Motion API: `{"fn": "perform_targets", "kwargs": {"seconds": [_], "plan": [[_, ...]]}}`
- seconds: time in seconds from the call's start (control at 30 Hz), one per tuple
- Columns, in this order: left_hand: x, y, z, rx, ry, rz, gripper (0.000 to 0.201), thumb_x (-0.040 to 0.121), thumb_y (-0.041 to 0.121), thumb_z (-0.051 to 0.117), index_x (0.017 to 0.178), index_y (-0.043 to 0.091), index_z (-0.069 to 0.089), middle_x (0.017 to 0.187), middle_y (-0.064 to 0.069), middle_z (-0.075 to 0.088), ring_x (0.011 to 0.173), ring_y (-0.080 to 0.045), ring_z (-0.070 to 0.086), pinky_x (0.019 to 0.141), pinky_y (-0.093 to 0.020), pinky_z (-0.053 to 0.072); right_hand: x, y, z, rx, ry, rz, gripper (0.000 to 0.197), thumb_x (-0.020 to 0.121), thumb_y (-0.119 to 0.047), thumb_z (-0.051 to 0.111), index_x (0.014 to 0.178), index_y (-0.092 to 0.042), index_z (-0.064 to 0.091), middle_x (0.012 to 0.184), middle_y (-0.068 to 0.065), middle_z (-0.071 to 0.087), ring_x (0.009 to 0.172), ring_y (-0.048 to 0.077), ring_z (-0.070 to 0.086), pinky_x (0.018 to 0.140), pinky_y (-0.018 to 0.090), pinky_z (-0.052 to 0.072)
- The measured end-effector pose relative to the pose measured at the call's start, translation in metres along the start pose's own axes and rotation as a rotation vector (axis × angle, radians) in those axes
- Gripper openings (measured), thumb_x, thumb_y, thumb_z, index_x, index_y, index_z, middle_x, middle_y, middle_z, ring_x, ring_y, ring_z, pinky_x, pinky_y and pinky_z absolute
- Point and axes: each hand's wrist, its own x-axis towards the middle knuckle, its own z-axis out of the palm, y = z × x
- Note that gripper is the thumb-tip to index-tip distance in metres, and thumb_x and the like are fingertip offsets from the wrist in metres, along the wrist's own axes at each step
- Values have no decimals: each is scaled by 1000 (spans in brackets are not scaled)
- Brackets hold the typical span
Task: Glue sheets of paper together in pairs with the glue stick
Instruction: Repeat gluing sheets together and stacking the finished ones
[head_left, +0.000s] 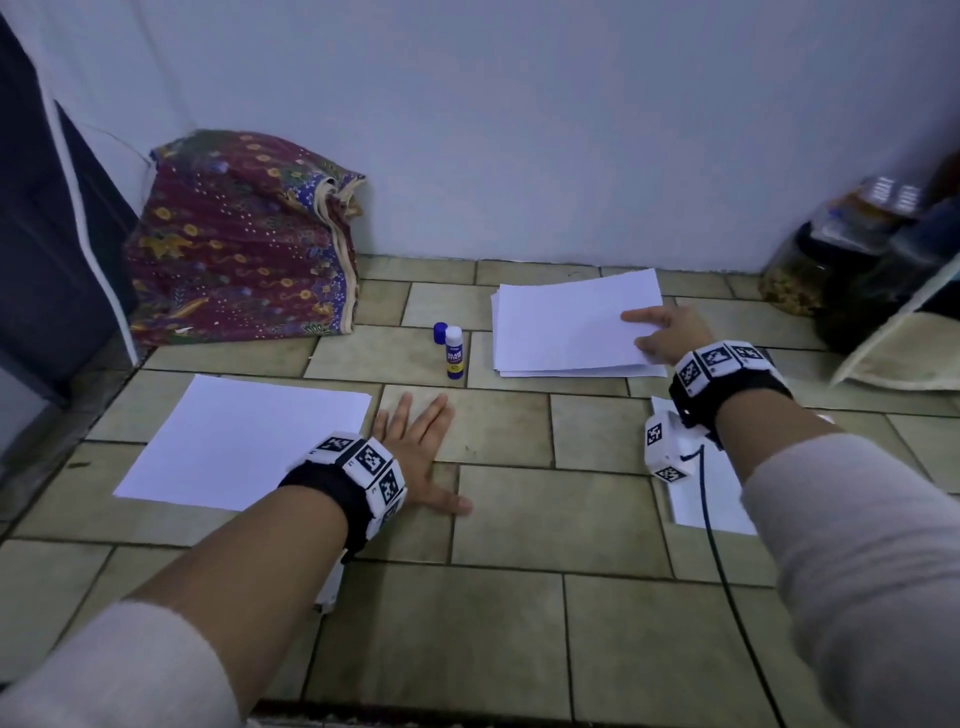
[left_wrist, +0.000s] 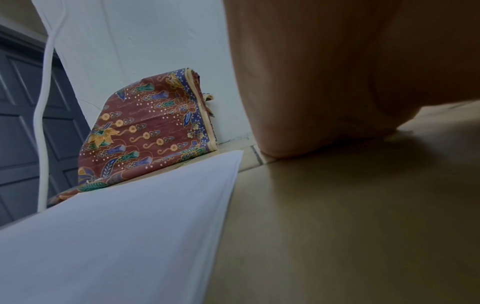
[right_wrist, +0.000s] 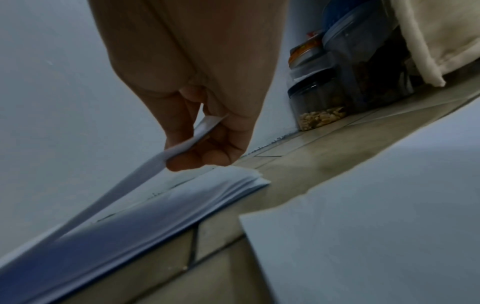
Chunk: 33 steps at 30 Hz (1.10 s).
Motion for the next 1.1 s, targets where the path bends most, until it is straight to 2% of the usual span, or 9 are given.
{"fn": "perform_targets", "kwargs": {"seconds": [0.17, 0.33, 0.47, 0.57, 0.63, 0.7, 0.83, 0.97, 1.1], "plan": [[2, -1, -1, 10, -13, -2, 121, 74, 77, 53, 150, 21, -23, 155, 8, -31, 142, -29, -28, 116, -46, -12, 11, 6, 9, -168, -41, -19, 43, 88, 6, 52, 124, -16, 62, 141, 9, 48, 122, 26, 50, 89, 20, 36], [1, -1, -1, -2, -10, 5, 126, 68, 82, 53, 150, 21, -22, 155, 7, -30, 142, -29, -29, 117, -46, -12, 19, 11, 19, -405, -35, 42, 51, 86, 3, 48, 125, -28, 60, 140, 12, 41, 117, 29, 50, 81, 25, 40], [1, -1, -1, -12, -5, 2, 120, 75, 76, 55, 150, 21, -22, 155, 8, -30, 142, -29, -29, 117, -46, -12, 16, 8, 27, -603, -37, 112, 53, 86, -5, 52, 127, -39, 53, 142, 12, 28, 130, 35, 29, 103, 37, 33], [1, -2, 0, -6, -1, -3, 120, 75, 76, 55, 150, 22, -22, 155, 9, -30, 142, -28, -29, 117, -45, -12, 14, 5, 25, -630, -19, 105, 47, 90, -11, 50, 128, -38, 54, 146, 11, 23, 133, 36, 22, 105, 40, 30], [2, -2, 1, -5, 8, -6, 120, 74, 76, 55, 150, 23, -22, 155, 10, -30, 142, -28, -29, 117, -45, -12, 11, -3, 19, -660, -60, 90, 45, 95, -28, 49, 138, -38, 43, 152, 13, 18, 138, 36, 19, 110, 42, 26], [3, -3, 2, -10, 12, -8, 123, 71, 79, 55, 150, 23, -22, 154, 10, -31, 142, -28, -29, 117, -44, -12, 7, -11, 11, -669, -114, 91, 58, 95, -45, 45, 148, -29, 28, 153, 15, 22, 139, 35, 23, 112, 44, 24], [7, -4, 7, -2, 25, -7, 134, 58, 89, 48, 149, 22, -23, 154, 10, -31, 142, -27, -29, 116, -43, -12, -33, -17, 0, -652, -216, 68, 83, 89, -56, 52, 150, -14, 16, 155, 13, 20, 141, 33, 23, 114, 44, 24], [9, -6, 6, -20, -15, -1, 146, 29, 92, 23, 148, 23, -24, 153, 10, -33, 141, -27, -31, 115, -44, -14, -99, -8, 12, -783, -359, 117, 120, 71, -69, 63, 151, -10, -4, 158, 15, -6, 144, 41, -6, 114, 51, 10], [7, -2, 6, -4, 13, -22, 128, 67, 85, 51, 149, 21, -23, 154, 8, -32, 142, -28, -28, 117, -44, -11, -130, 15, 25, -820, -419, 189, 144, 55, -80, 65, 147, -13, -24, 154, 14, -27, 138, 45, -24, 115, 56, 4]]}}
